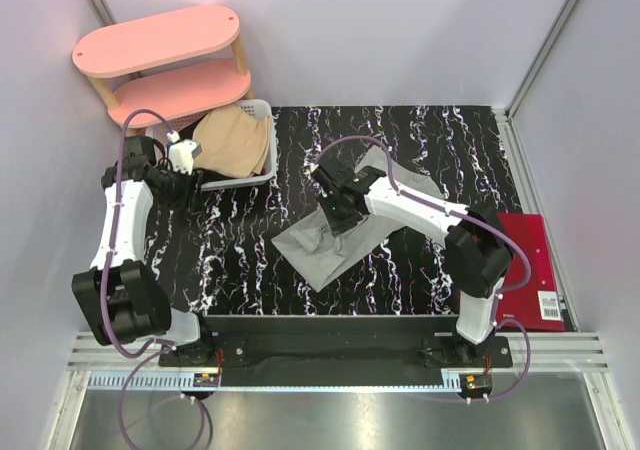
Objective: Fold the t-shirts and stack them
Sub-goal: Fold the folded rectangular tshirt in 1/3 of the way
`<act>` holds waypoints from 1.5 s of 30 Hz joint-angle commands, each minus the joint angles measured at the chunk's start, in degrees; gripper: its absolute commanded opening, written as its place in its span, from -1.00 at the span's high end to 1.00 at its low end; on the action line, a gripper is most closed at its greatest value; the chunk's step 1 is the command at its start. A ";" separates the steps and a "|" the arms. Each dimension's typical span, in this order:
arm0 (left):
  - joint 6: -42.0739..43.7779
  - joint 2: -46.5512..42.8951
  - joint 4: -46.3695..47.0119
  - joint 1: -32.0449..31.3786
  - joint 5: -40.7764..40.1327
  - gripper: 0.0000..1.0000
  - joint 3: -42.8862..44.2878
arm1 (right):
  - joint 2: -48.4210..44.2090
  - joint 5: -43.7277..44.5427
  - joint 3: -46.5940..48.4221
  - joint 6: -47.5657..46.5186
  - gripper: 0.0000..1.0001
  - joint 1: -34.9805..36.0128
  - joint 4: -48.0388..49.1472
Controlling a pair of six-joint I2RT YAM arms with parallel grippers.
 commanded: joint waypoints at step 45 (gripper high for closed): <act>7.64 -0.60 -9.91 -7.38 5.48 0.07 3.33 | -3.69 1.47 -0.42 0.65 0.88 -12.22 1.68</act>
